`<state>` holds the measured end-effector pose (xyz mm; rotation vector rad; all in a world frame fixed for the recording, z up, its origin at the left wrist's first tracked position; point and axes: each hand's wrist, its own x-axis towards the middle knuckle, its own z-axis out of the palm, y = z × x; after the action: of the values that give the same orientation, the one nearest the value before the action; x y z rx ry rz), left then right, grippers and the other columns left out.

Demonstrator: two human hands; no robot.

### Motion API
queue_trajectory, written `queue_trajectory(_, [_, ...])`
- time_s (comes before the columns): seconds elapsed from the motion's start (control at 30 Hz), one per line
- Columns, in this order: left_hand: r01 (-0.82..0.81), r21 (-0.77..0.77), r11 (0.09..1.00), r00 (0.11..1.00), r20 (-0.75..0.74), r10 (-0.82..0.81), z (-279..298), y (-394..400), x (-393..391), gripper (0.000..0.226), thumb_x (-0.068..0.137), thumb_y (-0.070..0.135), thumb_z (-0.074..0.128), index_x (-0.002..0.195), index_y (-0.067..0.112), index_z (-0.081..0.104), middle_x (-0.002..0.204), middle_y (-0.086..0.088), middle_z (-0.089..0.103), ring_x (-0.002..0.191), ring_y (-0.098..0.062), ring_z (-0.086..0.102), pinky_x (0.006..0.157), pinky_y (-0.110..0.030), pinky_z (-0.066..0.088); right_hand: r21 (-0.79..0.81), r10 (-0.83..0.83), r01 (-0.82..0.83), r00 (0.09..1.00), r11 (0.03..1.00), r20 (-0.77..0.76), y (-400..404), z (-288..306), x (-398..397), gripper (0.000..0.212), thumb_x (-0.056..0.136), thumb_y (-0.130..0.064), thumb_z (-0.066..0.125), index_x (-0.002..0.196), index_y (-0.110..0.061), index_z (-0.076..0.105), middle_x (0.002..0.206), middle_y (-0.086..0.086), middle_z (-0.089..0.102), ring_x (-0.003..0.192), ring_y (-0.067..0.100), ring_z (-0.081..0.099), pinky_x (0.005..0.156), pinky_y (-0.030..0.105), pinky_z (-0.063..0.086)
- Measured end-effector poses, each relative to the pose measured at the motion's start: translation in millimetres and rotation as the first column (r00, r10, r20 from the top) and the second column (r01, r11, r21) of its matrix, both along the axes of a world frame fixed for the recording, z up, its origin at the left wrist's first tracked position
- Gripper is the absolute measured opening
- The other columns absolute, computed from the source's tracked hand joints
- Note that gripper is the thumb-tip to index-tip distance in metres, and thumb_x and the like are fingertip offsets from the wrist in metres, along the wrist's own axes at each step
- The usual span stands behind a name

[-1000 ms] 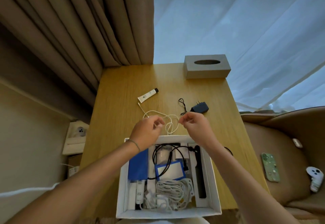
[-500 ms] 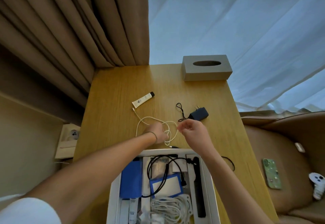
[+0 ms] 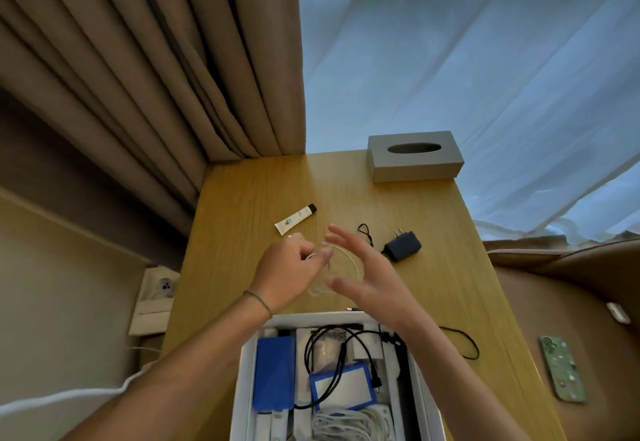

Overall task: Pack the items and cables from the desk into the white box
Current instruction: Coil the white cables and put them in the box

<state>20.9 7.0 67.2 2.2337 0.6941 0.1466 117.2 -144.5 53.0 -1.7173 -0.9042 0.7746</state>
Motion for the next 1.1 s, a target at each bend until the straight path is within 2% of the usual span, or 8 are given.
queue_trajectory(0.17, [-0.138, -0.344, 0.929, 0.943, 0.242, 0.23, 54, -4, -28, 0.021, 0.09, 0.024, 0.07, 0.079, 0.006, 0.071, 0.101, 0.008, 0.068, 0.088, -0.008, 0.066, 0.081, -0.027, 0.056, 0.071, 0.122, -0.122, 0.993, 0.99, 0.001, 23, 17, -23, 0.103, 0.075, -0.027, 0.087, 0.151, -0.055, 0.024, 0.124, -0.02, 0.063, 0.122, 0.0, 0.056, 0.099, 0.021, 0.045])
queue_trajectory(0.37, [0.002, -0.859, 0.512, 0.681, 0.376, 0.629, 91, -1, -45, 0.031, 0.102, 0.026, 0.046, 0.078, 0.009, 0.054, 0.106, -0.021, 0.072, 0.104, -0.031, 0.07, 0.094, -0.044, 0.052, 0.064, 0.137, -0.135, 0.99, 0.989, -0.029, 38, 40, -48, 0.011, 0.098, -0.027, 0.064, 0.107, -0.024, 0.068, 0.077, 0.005, 0.068, 0.071, 0.011, 0.066, 0.068, 0.019, 0.053])
queue_trajectory(0.43, [0.106, -0.918, 0.383, 0.614, 0.363, 0.701, 102, 3, -49, 0.039, 0.104, 0.035, 0.042, 0.072, 0.015, 0.051, 0.08, -0.014, 0.068, 0.078, -0.03, 0.071, 0.075, -0.041, 0.058, 0.03, 0.193, -0.193, 0.981, 0.981, -0.008, 38, 45, -54, 0.021, 0.102, -0.028, 0.057, 0.093, -0.014, 0.069, 0.067, 0.0, 0.058, 0.061, 0.012, 0.055, 0.062, 0.025, 0.047])
queue_trajectory(0.53, [-0.023, -0.864, 0.503, 0.582, 0.397, 0.709, 111, 10, -53, 0.04, 0.105, 0.041, 0.038, 0.073, 0.019, 0.049, 0.062, -0.002, 0.053, 0.048, -0.014, 0.046, 0.048, -0.026, 0.039, -0.013, 0.264, -0.264, 0.964, 0.964, 0.011, 32, 56, -56, 0.028, 0.104, -0.031, 0.053, 0.082, -0.019, 0.066, 0.062, -0.007, 0.05, 0.057, 0.013, 0.045, 0.058, 0.034, 0.04])
queue_trajectory(0.7, [-0.272, -0.416, 0.868, 0.721, 0.509, 0.47, 106, 17, -58, 0.033, 0.106, 0.042, 0.032, 0.106, 0.023, 0.06, 0.072, -0.008, 0.049, 0.055, -0.009, 0.044, 0.049, -0.02, 0.038, -0.148, 0.32, -0.298, 0.935, 0.943, 0.153, 11, 82, -43, 0.022, 0.102, -0.036, 0.054, 0.086, -0.028, 0.067, 0.066, -0.006, 0.054, 0.056, 0.009, 0.046, 0.056, 0.03, 0.041])
queue_trajectory(0.87, [0.085, -0.005, 0.996, 0.962, 0.261, -0.08, 91, 11, -66, 0.068, 0.078, 0.085, 0.038, 0.105, 0.029, 0.065, 0.073, 0.018, 0.057, 0.065, 0.001, 0.054, 0.056, -0.017, 0.041, -0.137, 0.284, -0.266, 0.949, 0.954, 0.14, -4, 118, -21, 0.021, 0.102, -0.027, 0.055, 0.082, -0.026, 0.065, 0.062, -0.011, 0.053, 0.056, 0.007, 0.047, 0.056, 0.026, 0.041])
queue_trajectory(0.97, [0.245, -0.039, 0.969, 0.962, 0.136, -0.238, 81, -4, -66, 0.053, 0.074, 0.08, 0.059, 0.092, 0.031, 0.069, 0.065, 0.014, 0.056, 0.057, 0.0, 0.048, 0.055, -0.023, 0.04, -0.045, 0.212, -0.208, 0.97, 0.977, 0.118, -4, 133, -13, 0.026, 0.103, -0.02, 0.054, 0.077, -0.02, 0.063, 0.057, -0.014, 0.049, 0.053, 0.002, 0.044, 0.059, 0.025, 0.041])
queue_trajectory(1.1, [0.163, -0.323, 0.932, 0.892, 0.451, 0.001, 72, -28, -69, 0.041, 0.093, 0.057, 0.052, 0.097, 0.025, 0.076, 0.058, 0.004, 0.046, 0.053, -0.012, 0.041, 0.049, -0.025, 0.036, 0.052, 0.109, -0.11, 0.994, 0.993, 0.017, -4, 131, -19, 0.031, 0.104, -0.026, 0.051, 0.076, -0.017, 0.06, 0.055, -0.012, 0.047, 0.052, 0.006, 0.044, 0.061, 0.03, 0.046])
